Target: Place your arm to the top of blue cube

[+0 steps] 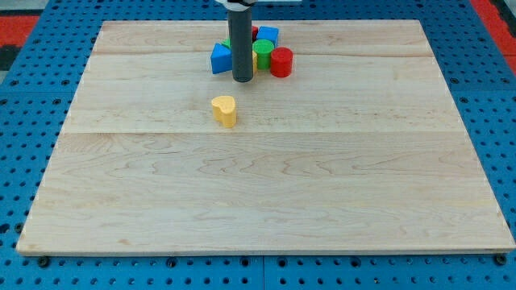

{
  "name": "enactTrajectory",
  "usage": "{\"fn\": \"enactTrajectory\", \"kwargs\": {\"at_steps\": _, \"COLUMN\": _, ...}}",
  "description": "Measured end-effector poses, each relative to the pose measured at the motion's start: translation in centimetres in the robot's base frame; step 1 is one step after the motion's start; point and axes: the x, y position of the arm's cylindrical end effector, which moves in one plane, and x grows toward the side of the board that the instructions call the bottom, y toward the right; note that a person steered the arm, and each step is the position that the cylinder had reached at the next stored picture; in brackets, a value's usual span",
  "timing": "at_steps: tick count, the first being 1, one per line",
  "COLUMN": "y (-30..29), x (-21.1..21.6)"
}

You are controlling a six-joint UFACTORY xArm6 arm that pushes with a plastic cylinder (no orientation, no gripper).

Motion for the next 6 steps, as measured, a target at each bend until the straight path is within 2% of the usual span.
{"fn": "enactTrajectory", "kwargs": {"at_steps": 1, "y": 5.4, "x": 4.2}}
{"fn": "enactTrajectory", "kwargs": {"at_steps": 2, "y": 14.7, "x": -3.0}}
{"fn": "enactTrajectory", "kwargs": {"at_steps": 3, "y": 13.3, "x": -12.9}}
{"fn": "enactTrajectory", "kwargs": {"at_steps": 4, "y": 6.8, "x": -13.8}}
{"fn": "enactTrajectory", "kwargs": {"at_steps": 5, "y": 3.6, "x": -12.3}}
{"fn": "enactTrajectory", "kwargs": {"at_steps": 6, "y": 3.6, "x": -8.0}}
